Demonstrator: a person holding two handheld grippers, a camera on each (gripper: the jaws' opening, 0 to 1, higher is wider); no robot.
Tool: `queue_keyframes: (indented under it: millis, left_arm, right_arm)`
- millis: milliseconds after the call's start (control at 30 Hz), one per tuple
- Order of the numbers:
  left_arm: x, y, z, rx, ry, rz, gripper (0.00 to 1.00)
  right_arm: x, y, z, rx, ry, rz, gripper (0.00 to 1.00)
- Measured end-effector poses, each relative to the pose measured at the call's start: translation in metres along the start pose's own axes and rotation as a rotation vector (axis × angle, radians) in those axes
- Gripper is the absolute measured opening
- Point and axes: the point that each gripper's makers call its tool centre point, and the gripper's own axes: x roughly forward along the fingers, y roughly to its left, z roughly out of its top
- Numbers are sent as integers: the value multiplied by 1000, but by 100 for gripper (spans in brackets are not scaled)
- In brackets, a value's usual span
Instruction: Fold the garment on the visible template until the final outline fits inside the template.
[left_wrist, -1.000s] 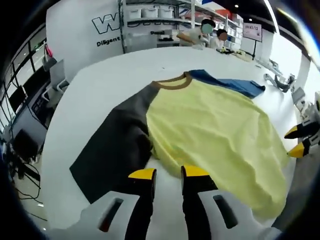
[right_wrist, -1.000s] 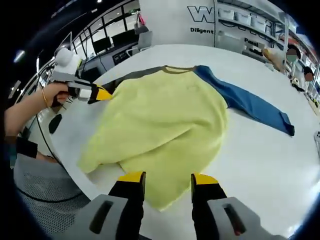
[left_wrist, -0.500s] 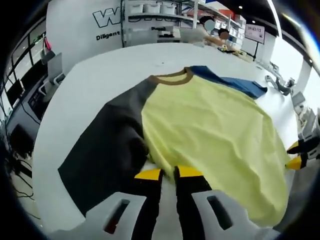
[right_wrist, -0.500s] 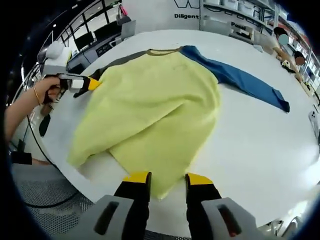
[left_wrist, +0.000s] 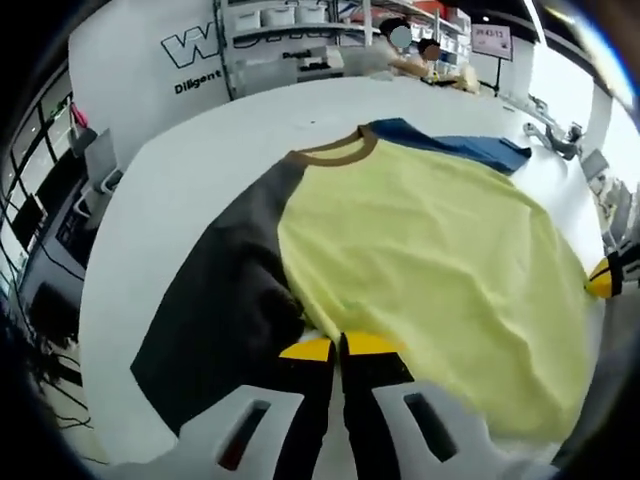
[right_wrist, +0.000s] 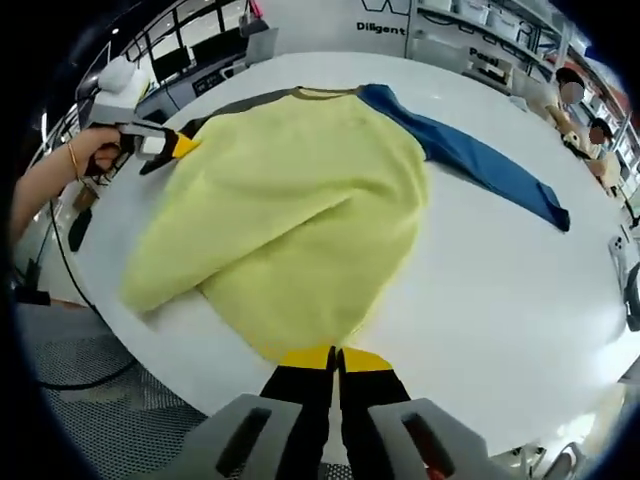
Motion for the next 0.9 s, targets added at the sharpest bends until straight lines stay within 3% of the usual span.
queue_keyframes:
  millis: [200,300,400,500,633,800,900]
  left_arm:
    - [-3,14,-2,10,16,39,7]
    - [-3,16,-2,-9,12,35,7]
    - [-4,10,0,25,7,35,7]
    - [-5,8,-1,67,11,44,8]
    - [-6,9,-1,42,2,33,13]
    - [-11,9,0,32,-20,21,22]
    - [-15,4,2,-27,-45,-8,31]
  right_arm:
    - [-9,-54,-14,1,18,-143,0]
    - [-10,-61,-13,63,8,-139,0]
    - [-7,-53,-10,15,23,-113,0]
    - [-5,-48,-9,36,23,-99,0]
    - [-7,-45,-10,40,14,-112,14]
    - [-17,-39,3,1,-54,-116,23]
    - [-20,-22,15,-42,-113,-73,24]
